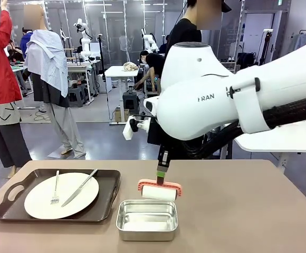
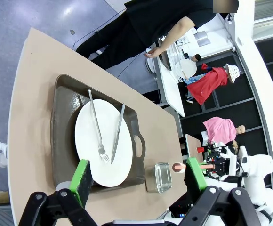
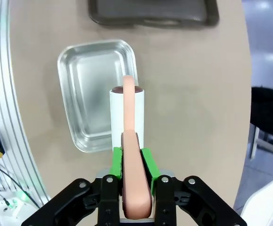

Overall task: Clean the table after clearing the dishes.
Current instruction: Place the Lint Roller back on top of the Airtight Container.

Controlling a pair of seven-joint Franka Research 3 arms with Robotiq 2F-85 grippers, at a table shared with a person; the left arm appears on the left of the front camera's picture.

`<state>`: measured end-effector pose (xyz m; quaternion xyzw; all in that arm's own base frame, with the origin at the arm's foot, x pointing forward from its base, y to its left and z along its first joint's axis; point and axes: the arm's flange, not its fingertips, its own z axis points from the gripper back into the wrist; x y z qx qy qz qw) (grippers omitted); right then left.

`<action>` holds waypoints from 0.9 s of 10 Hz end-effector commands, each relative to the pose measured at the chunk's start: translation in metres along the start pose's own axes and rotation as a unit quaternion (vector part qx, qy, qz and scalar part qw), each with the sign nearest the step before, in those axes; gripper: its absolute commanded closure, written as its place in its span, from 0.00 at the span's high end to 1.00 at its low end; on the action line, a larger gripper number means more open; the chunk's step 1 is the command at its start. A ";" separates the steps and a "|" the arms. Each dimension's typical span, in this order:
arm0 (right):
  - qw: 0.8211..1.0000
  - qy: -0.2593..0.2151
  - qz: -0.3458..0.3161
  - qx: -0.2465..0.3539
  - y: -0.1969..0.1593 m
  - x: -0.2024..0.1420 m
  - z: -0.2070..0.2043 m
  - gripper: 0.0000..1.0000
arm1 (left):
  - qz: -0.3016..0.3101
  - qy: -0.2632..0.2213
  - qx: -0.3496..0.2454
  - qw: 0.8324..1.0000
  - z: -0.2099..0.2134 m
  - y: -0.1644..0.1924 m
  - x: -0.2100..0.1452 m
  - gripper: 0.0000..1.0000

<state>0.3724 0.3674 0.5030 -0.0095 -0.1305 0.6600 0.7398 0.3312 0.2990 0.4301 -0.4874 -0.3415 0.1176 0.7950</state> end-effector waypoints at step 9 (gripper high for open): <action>0.985 0.021 0.065 0.160 -0.040 0.047 -0.076 0.22 | -0.001 -0.003 -0.008 1.000 0.003 -0.002 0.002 1.00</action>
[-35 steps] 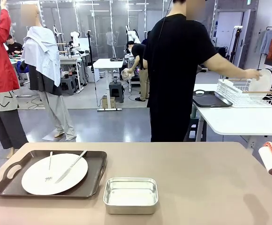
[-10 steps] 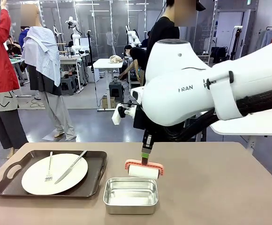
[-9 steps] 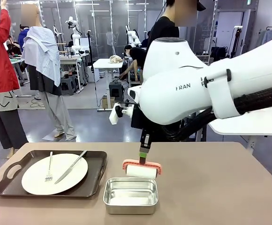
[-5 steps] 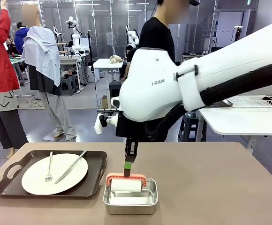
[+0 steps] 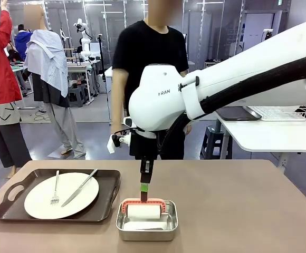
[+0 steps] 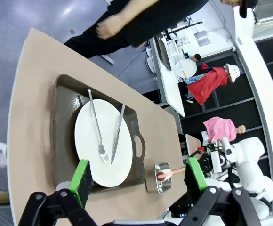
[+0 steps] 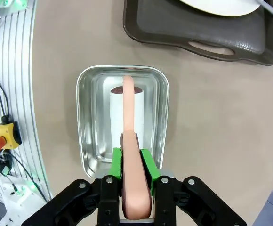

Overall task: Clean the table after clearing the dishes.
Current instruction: Place the Lint Roller back on top of the Airtight Container.

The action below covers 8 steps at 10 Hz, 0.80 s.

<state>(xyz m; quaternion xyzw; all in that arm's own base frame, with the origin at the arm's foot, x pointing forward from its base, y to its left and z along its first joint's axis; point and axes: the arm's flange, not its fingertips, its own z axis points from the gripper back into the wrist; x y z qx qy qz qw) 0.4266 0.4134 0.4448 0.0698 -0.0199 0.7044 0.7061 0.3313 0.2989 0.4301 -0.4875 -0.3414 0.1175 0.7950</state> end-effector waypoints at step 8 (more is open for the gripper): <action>0.999 0.014 0.000 0.037 -0.048 -0.004 -0.052 0.22 | -0.001 -0.003 -0.008 1.000 0.003 -0.002 0.002 1.00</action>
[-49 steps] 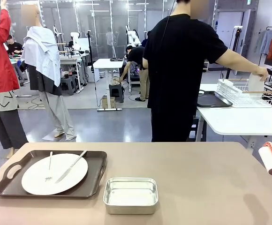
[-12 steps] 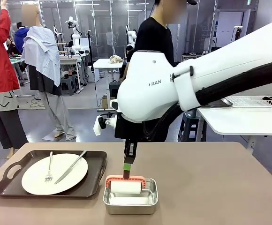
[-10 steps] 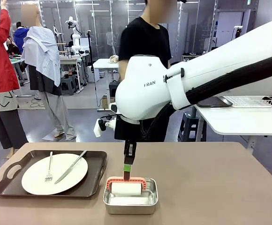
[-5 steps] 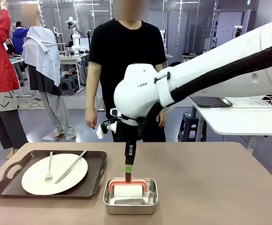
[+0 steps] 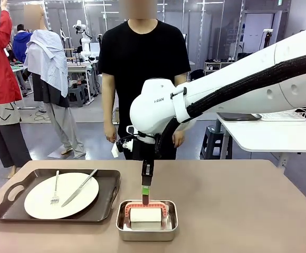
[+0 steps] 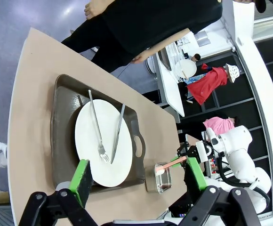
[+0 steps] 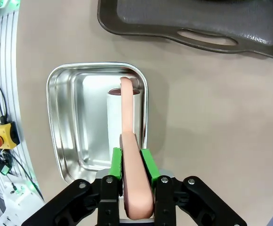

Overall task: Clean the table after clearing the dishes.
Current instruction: Place the Lint Roller back on top of the Airtight Container.

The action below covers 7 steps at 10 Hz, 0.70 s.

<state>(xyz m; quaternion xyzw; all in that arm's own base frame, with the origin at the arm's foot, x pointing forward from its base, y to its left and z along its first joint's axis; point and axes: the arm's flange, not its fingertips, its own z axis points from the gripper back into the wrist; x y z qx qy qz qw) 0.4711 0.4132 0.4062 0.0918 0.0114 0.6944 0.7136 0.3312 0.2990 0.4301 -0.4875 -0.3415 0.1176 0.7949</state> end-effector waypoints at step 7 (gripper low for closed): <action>0.999 0.008 0.019 -0.045 -0.005 0.006 0.013 1.00 | -0.002 -0.003 -0.008 1.000 0.003 -0.002 0.002 1.00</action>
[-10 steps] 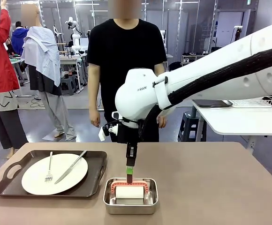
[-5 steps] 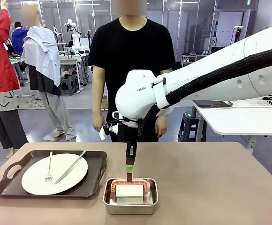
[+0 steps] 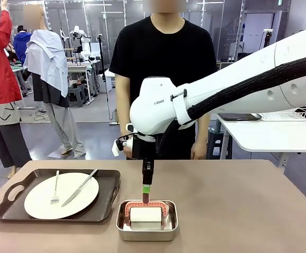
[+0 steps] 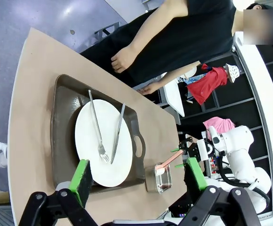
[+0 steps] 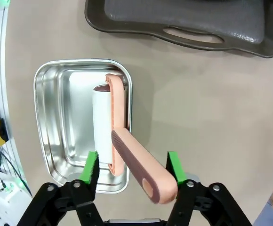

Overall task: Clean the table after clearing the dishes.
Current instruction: Place the Lint Roller back on top of the Airtight Container.

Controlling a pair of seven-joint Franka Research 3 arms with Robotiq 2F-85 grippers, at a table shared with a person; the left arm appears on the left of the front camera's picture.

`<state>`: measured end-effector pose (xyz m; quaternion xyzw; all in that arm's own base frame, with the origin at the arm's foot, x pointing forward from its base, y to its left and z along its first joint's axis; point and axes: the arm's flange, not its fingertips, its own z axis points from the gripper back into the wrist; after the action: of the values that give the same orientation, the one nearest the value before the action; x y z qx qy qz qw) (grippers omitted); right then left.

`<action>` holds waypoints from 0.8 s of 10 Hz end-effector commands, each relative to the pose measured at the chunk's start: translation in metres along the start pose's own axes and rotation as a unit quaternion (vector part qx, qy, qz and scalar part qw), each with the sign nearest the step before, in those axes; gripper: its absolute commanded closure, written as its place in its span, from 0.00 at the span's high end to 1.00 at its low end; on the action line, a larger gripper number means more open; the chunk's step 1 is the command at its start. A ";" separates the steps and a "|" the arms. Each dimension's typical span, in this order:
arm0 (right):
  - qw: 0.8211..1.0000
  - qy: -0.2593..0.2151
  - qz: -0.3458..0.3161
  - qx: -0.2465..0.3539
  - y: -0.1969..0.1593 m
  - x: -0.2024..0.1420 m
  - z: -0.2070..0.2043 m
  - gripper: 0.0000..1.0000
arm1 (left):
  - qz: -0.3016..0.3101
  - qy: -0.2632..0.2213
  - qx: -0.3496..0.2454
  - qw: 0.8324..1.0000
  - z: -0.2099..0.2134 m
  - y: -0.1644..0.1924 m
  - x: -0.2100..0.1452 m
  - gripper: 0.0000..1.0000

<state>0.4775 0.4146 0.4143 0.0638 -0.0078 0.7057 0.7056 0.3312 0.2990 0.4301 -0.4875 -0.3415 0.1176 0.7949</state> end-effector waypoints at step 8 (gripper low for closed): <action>0.999 -0.013 0.003 -0.029 -0.010 0.006 0.030 1.00 | -0.002 -0.003 -0.008 1.000 0.003 -0.002 0.002 1.00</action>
<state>0.4909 0.4165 0.4434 0.0476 -0.0375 0.7061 0.7055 0.3312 0.2990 0.4301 -0.4875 -0.3415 0.1176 0.7949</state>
